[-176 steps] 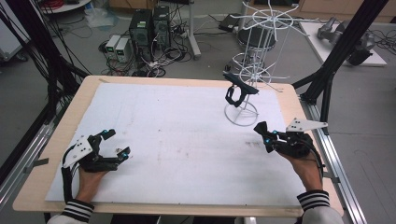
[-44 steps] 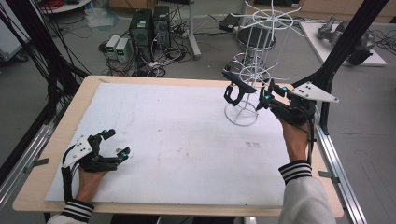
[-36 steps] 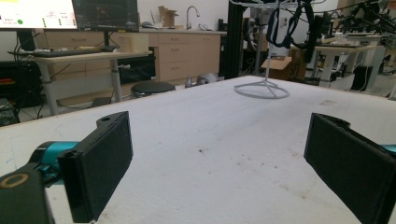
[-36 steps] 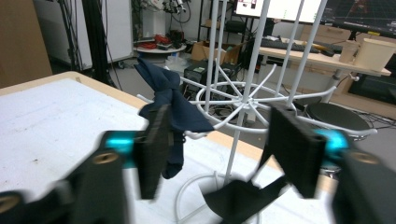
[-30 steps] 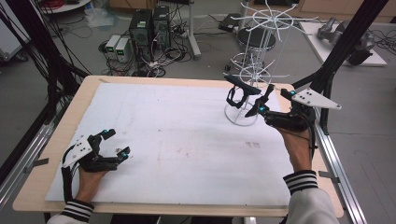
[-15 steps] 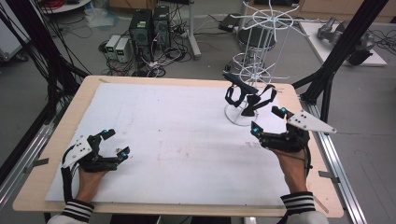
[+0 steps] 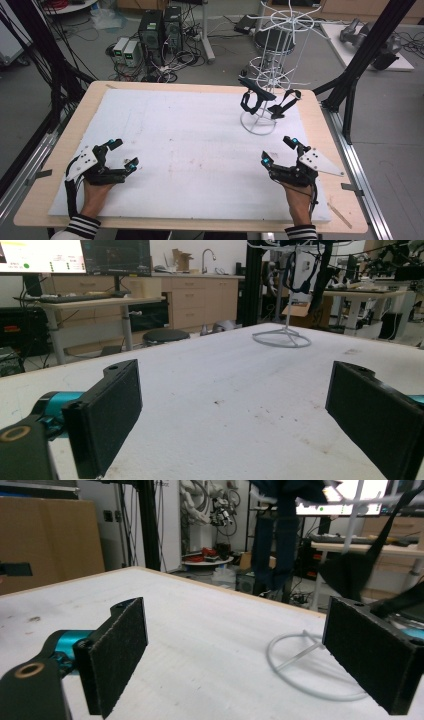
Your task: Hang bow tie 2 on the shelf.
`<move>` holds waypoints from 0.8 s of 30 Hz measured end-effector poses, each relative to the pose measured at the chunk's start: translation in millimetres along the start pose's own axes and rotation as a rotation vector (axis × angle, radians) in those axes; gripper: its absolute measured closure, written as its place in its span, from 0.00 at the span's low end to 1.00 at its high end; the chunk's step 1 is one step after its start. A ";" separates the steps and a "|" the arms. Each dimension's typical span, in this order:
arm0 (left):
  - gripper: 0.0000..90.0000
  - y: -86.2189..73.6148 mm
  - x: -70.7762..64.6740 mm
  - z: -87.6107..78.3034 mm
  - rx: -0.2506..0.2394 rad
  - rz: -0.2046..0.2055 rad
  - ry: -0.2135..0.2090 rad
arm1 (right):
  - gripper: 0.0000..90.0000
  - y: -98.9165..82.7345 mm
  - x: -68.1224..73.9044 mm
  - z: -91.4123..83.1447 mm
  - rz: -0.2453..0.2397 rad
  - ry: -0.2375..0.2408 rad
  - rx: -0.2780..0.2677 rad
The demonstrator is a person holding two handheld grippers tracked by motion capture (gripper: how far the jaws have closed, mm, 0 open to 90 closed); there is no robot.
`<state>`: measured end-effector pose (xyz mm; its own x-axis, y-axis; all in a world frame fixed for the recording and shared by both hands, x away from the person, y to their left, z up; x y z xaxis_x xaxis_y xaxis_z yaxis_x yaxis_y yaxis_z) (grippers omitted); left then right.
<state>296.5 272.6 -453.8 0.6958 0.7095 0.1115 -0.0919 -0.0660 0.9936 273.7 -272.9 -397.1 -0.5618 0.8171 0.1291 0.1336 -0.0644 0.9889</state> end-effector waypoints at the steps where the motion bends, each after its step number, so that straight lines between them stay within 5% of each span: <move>1: 0.09 0.0 0.1 -0.1 0.000 0.001 0.001 | 0.11 -4.0 0.7 0.7 0.003 0.008 0.002; 14: 0.09 -0.3 1.5 -1.3 -0.002 -0.016 0.013 | 0.11 -44.0 3.4 8.1 -0.031 -0.025 0.008; 24: 0.09 -0.7 0.8 -3.6 -0.014 -0.027 0.021 | 0.11 -54.7 5.3 13.3 -0.083 -0.038 0.019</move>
<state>294.5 275.7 -454.5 0.6830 0.7256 0.0838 -0.0830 -0.0368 0.9959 274.3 -257.4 -451.4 -0.5406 0.8402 0.0436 0.1038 0.0152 0.9945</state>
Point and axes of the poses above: each handheld gripper's, and its own axes: z roughly forward along the jaws, y roughly out of its top, x roughly to its left, the point moved 1 cm from there along z, roughly forward along the jaws, and after that the axes turned 7 degrees about z, right-handed, at the moved point
